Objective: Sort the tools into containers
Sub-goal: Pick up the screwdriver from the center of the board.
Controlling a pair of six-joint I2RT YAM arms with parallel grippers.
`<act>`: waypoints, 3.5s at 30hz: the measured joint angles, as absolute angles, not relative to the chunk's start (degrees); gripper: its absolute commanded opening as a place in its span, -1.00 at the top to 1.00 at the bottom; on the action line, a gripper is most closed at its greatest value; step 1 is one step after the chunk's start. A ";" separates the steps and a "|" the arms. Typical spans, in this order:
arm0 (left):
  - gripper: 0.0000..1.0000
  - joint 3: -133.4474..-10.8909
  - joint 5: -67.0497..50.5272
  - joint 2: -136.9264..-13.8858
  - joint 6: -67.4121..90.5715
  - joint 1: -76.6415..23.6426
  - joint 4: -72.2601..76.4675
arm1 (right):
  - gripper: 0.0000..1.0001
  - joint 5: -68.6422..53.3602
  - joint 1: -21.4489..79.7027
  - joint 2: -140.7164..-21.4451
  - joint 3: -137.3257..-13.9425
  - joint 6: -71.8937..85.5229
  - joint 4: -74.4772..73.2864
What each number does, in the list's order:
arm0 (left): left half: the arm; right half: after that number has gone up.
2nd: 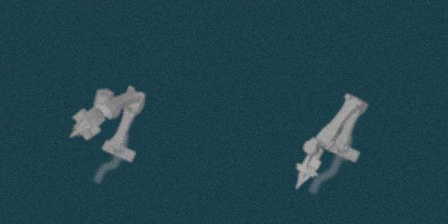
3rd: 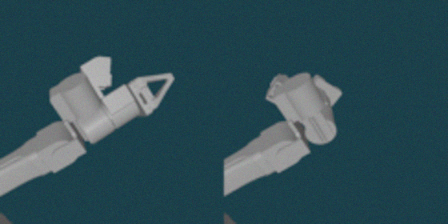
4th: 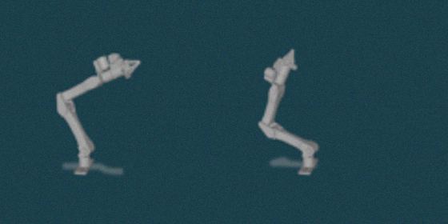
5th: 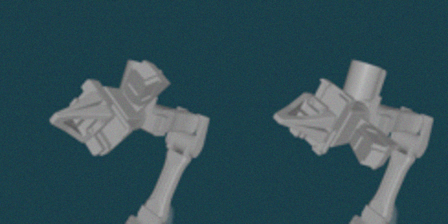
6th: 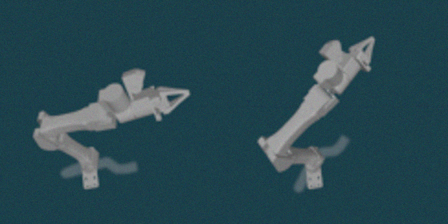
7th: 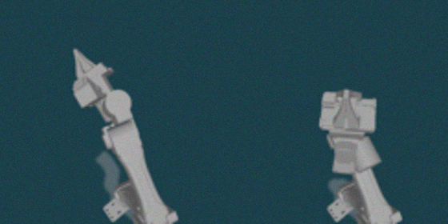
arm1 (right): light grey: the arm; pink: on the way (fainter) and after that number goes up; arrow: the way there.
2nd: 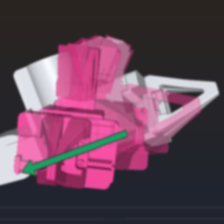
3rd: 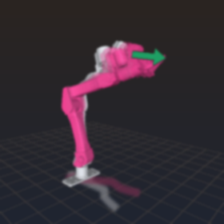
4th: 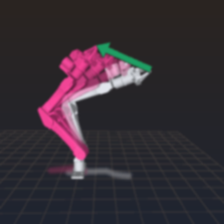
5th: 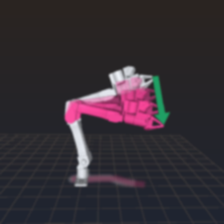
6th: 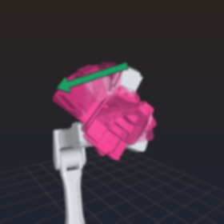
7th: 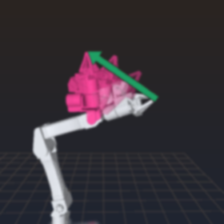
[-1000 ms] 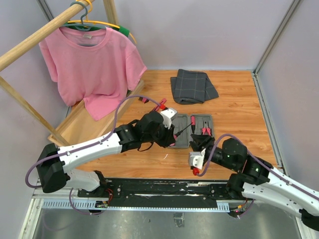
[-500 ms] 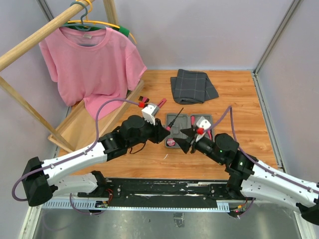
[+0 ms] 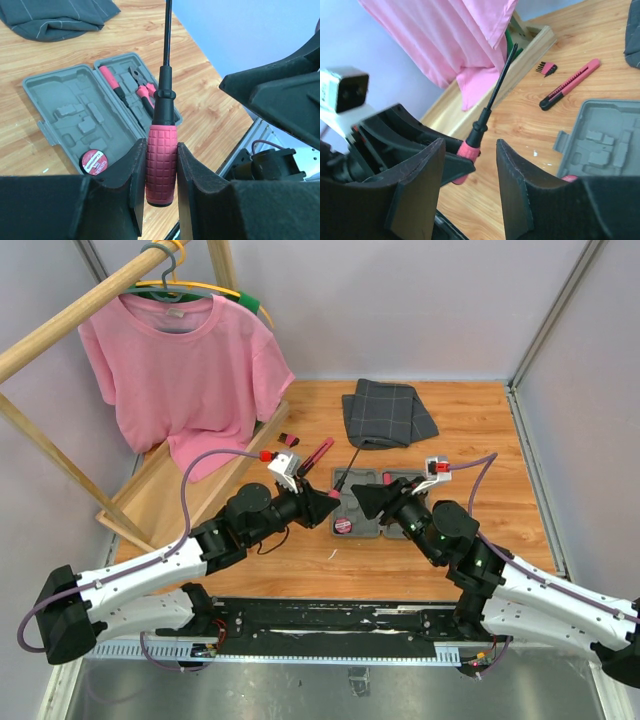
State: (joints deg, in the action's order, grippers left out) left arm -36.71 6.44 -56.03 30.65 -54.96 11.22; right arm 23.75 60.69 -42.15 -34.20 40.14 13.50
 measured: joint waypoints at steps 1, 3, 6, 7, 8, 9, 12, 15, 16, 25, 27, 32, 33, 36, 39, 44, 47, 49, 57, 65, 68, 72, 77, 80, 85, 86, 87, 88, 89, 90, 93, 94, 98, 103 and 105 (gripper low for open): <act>0.99 -36.21 6.44 -55.96 30.94 -54.96 12.10 | 0.07 24.62 60.66 -42.11 -33.98 41.91 14.00; 0.99 -35.62 6.44 -55.96 31.22 -54.96 13.30 | 0.08 25.91 60.31 -42.24 -33.89 45.82 15.25; 0.99 -35.11 6.35 -55.96 31.57 -54.96 15.25 | 0.09 26.15 59.02 -42.98 -33.89 51.00 16.62; 0.99 -34.96 6.33 -55.96 31.59 -54.96 15.88 | 0.10 26.09 58.30 -43.57 -33.89 52.71 16.93; 0.99 -34.87 6.28 -55.96 31.57 -54.96 16.47 | 0.10 25.80 57.71 -44.14 -33.89 54.11 17.12; 0.99 -34.83 6.11 -55.96 31.59 -54.96 16.97 | 0.11 25.34 57.14 -44.75 -33.91 55.22 17.30; 0.99 -34.63 5.67 -55.96 31.57 -54.96 18.52 | 0.13 24.03 55.94 -47.11 -34.02 58.02 17.30; 0.99 -34.30 5.26 -55.96 31.57 -54.96 19.66 | 0.14 22.24 55.20 -48.71 -34.11 59.42 17.30; 0.99 -34.20 5.23 -55.96 31.55 -54.96 19.81 | 0.14 21.61 55.02 -49.17 -34.22 59.75 17.34; 0.99 -33.93 4.62 -55.96 31.57 -54.96 20.78 | 0.38 15.81 55.00 -53.25 -35.22 60.53 19.75; 0.99 -33.91 4.60 -55.96 31.55 -54.96 20.78 | 0.46 15.11 55.00 -53.78 -35.22 60.82 19.99; 0.99 -33.74 4.64 -55.99 31.57 -54.96 20.78 | 0.80 14.50 55.00 -53.95 -35.24 61.10 20.29; 0.98 -33.74 4.67 -56.01 31.57 -54.96 20.78 | 0.89 14.50 55.00 -53.95 -35.24 61.10 20.29; 0.58 -33.74 4.60 -56.25 31.53 -54.96 20.91 | 0.99 14.59 55.00 -53.84 -35.24 60.77 20.18; 0.06 -33.74 3.75 -56.75 31.35 -54.96 20.99 | 0.99 15.09 54.98 -53.32 -35.27 59.53 19.22; -0.24 -33.74 1.04 -57.25 30.37 -54.94 20.88 | 0.99 15.81 54.28 -51.31 -35.27 57.12 18.17; -0.25 -33.74 -0.67 -57.28 29.95 -54.94 20.88 | 0.99 16.36 53.58 -49.67 -35.27 56.23 18.09; -0.21 -33.74 -1.52 -57.41 29.74 -54.92 20.91 | 0.99 16.49 53.58 -49.10 -35.24 55.81 18.06; -0.14 -33.74 -2.33 -57.82 29.32 -54.94 20.84 | 0.99 16.05 53.58 -48.47 -35.24 55.09 16.21; 0.24 -33.76 -2.33 -57.84 28.69 -54.94 20.86 | 0.98 15.33 53.58 -47.70 -35.24 54.00 13.52; 0.51 -33.76 -2.50 -58.04 28.82 -54.94 20.91 | 0.92 14.94 53.58 -47.66 -35.27 53.91 12.88; 0.79 -33.76 -2.76 -58.43 28.69 -54.94 20.91 | 0.71 14.94 53.58 -47.66 -35.27 53.82 12.19; 0.96 -33.76 -2.66 -58.57 28.75 -54.94 20.88 | 0.19 14.94 53.58 -47.59 -35.27 53.60 11.97; 0.99 -33.76 -2.04 -58.57 28.75 -54.94 20.82 | 0.05 14.85 53.58 -47.35 -35.27 53.45 11.92; 0.99 -33.76 -0.91 -58.57 29.08 -54.94 20.80 | 0.00 14.76 53.58 -46.83 -35.24 53.54 11.66; 0.99 -33.76 -0.86 -58.57 29.21 -54.94 20.80 | 0.01 14.70 53.58 -46.81 -35.24 53.54 11.66; 0.99 -33.76 -0.80 -58.57 29.41 -54.94 20.80 | 0.03 14.55 53.58 -46.78 -35.24 53.56 11.66; 0.99 -33.76 -0.71 -58.57 29.63 -54.94 20.80 | 0.04 14.41 53.58 -46.78 -35.24 53.58 11.66; 0.99 -33.76 -0.67 -58.57 29.76 -54.94 20.82 | 0.07 14.24 53.58 -46.81 -35.24 53.58 11.66; 0.99 -33.76 -0.64 -58.57 29.91 -54.94 20.84 | 0.09 14.00 53.58 -46.81 -35.24 53.65 11.68; 0.99 -33.76 -0.45 -58.57 30.50 -54.94 20.88 | 0.15 13.13 53.58 -46.87 -35.24 53.78 11.68; 0.99 -33.76 -0.34 -58.57 30.70 -54.94 20.93 | 0.16 12.95 53.58 -46.92 -35.24 53.84 11.68; 0.99 -33.76 0.03 -58.57 31.18 -54.94 20.95 | 0.22 12.03 53.58 -47.05 -34.96 54.19 11.73; 0.99 -33.76 0.14 -58.57 31.44 -54.94 20.99 | 0.22 11.18 53.58 -47.75 -34.68 54.54 11.73; 0.99 -33.76 0.14 -58.57 31.57 -54.94 21.12 | 0.25 10.66 53.58 -48.14 -34.68 54.65 11.73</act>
State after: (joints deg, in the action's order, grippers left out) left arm -33.76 0.14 -58.57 31.57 -54.94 21.12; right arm 10.66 53.58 -48.14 -34.68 54.65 11.73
